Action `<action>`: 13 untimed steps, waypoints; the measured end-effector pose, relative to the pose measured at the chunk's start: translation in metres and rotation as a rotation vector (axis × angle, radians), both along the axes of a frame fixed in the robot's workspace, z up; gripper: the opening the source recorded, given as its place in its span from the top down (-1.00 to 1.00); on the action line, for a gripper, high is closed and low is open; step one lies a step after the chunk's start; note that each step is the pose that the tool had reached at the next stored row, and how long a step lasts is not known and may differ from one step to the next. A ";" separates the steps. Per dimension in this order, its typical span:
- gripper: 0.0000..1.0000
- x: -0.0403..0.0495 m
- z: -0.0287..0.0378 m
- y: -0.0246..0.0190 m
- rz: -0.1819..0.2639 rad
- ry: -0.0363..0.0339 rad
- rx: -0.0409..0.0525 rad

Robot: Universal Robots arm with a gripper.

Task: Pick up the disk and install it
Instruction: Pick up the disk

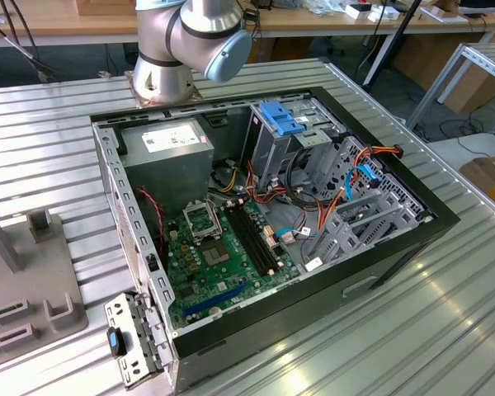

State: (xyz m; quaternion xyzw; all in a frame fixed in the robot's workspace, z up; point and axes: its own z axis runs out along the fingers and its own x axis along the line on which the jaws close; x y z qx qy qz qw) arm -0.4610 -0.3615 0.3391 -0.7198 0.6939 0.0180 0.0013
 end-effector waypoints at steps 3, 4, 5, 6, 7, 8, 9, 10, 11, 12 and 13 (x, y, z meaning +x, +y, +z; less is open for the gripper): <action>-0.23 0.0000 -0.0027 0.0023 0.000 0.0001 0.0009; -0.23 -0.0002 -0.0037 0.0031 0.000 -0.0001 0.0010; -0.23 -0.0004 -0.0050 0.0035 0.000 -0.0003 0.0011; -0.23 -0.0011 -0.0088 0.0035 0.000 0.0000 0.0010; -0.23 -0.0015 -0.0126 0.0036 0.000 0.0001 0.0009; -0.23 -0.0017 -0.0169 0.0036 0.000 -0.0001 0.0009; -0.23 -0.0017 -0.0214 0.0036 0.000 0.0000 0.0009; -0.23 -0.0017 -0.0232 0.0036 0.000 0.0000 0.0009; -0.23 -0.0017 -0.0244 0.0037 0.000 -0.0001 0.0010; -0.23 -0.0017 -0.0252 0.0037 0.000 0.0001 0.0008; -0.23 -0.0017 -0.0268 0.0036 0.001 -0.0002 0.0010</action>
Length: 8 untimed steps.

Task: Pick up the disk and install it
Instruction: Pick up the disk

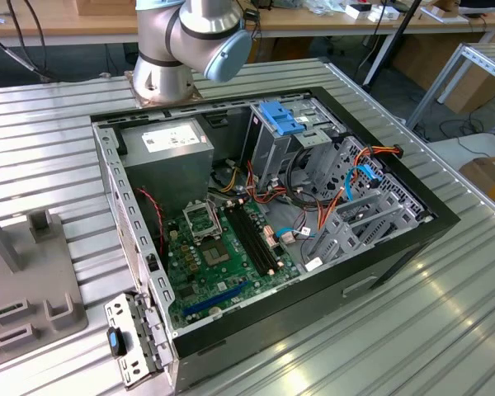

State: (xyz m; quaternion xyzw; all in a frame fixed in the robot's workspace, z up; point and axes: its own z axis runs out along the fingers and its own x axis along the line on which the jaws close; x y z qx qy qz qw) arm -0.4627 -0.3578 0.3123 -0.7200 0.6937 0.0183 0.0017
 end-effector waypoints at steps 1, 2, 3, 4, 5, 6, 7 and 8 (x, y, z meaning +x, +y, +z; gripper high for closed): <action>-0.23 0.0000 -0.0009 0.0000 0.001 -0.0001 0.0000; -0.23 0.0000 -0.0018 0.0000 0.002 -0.0006 0.0000; -0.23 0.0000 -0.0021 0.0000 0.002 -0.0007 -0.0001; -0.23 0.0000 -0.0021 0.0000 0.003 -0.0006 -0.0002; -0.23 0.0000 -0.0022 0.0000 0.003 -0.0007 -0.0002; -0.23 0.0000 -0.0023 0.0000 0.003 -0.0008 -0.0001; -0.23 0.0000 -0.0023 0.0000 0.003 -0.0008 -0.0001; -0.23 0.0000 -0.0024 0.0000 0.003 -0.0009 -0.0001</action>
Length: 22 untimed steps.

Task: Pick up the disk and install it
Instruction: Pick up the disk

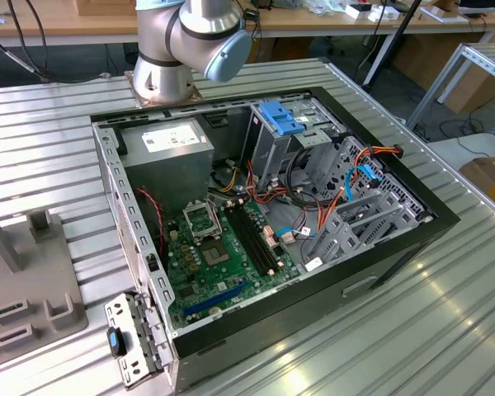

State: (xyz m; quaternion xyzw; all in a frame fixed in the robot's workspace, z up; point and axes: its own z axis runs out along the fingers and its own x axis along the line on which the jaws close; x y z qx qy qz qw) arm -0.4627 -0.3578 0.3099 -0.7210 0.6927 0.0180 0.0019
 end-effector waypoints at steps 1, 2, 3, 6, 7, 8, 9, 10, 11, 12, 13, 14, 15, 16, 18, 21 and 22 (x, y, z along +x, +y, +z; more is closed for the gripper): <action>-0.23 0.0000 0.0000 0.0000 0.000 0.0000 0.0000; -0.06 0.0000 0.0000 0.0000 0.000 0.0000 0.0000; -0.06 0.0000 0.0000 0.0000 0.000 0.0000 0.0000; -0.06 0.0000 -0.0001 0.0000 0.000 0.0000 0.0000; -0.06 0.0000 -0.0003 0.0002 0.000 -0.0003 0.0002; -0.06 -0.0001 -0.0003 0.0004 0.000 -0.0002 0.0001; -0.06 0.0000 -0.0001 0.0005 0.000 -0.0001 0.0001; -0.06 0.0000 -0.0001 0.0005 0.000 0.0000 0.0000; -0.06 -0.0001 -0.0001 0.0008 0.000 0.0000 0.0000; -0.06 -0.0001 -0.0002 0.0009 0.000 -0.0001 0.0001; -0.06 0.0000 -0.0002 0.0009 0.000 -0.0001 0.0000; -0.06 0.0000 -0.0001 0.0011 0.000 0.0000 0.0000; -0.06 0.0000 -0.0001 0.0011 0.000 0.0000 0.0000; -0.06 0.0000 -0.0001 0.0012 0.000 0.0000 0.0000; 0.10 -0.0001 -0.0001 0.0013 0.000 0.0000 0.0000; 0.27 0.0000 -0.0001 0.0015 0.000 0.0000 0.0000; 0.27 0.0000 -0.0001 0.0016 0.000 -0.0001 0.0000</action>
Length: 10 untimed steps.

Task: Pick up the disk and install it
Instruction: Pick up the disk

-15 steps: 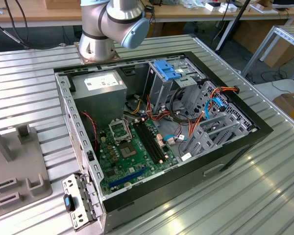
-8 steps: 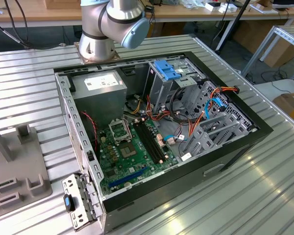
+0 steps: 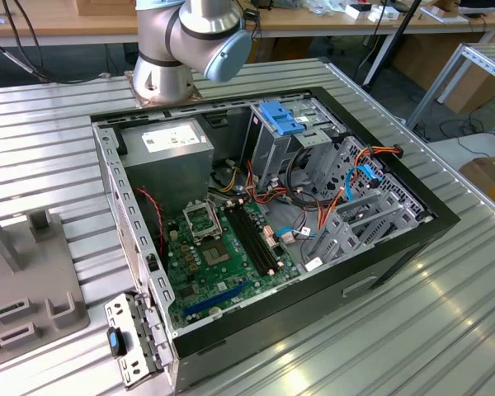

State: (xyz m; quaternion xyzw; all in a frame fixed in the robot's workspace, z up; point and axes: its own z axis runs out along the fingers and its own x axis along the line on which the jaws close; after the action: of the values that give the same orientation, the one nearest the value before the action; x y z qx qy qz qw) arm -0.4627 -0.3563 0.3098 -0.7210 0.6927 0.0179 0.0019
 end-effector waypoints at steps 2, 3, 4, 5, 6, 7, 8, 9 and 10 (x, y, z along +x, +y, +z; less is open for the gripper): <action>0.27 0.0000 0.0000 0.0002 0.000 0.0001 0.0000; 0.27 0.0000 0.0000 0.0002 0.000 0.0000 0.0000; 0.27 0.0000 0.0000 0.0002 0.000 0.0000 0.0000; 0.27 0.0000 0.0000 0.0003 0.000 0.0000 0.0000; 0.27 0.0000 0.0000 0.0004 0.000 0.0000 0.0000; 0.27 0.0000 0.0000 0.0005 0.000 0.0000 -0.0008; 0.27 0.0000 0.0015 0.0005 0.000 0.0002 -0.0011; 0.27 0.0000 0.0037 0.0005 0.000 0.0000 -0.0010; 0.27 0.0000 0.0105 0.0005 0.000 0.0000 -0.0011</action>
State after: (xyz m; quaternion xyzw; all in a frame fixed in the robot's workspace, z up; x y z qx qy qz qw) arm -0.4628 -0.3558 0.3203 -0.7210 0.6927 0.0176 0.0015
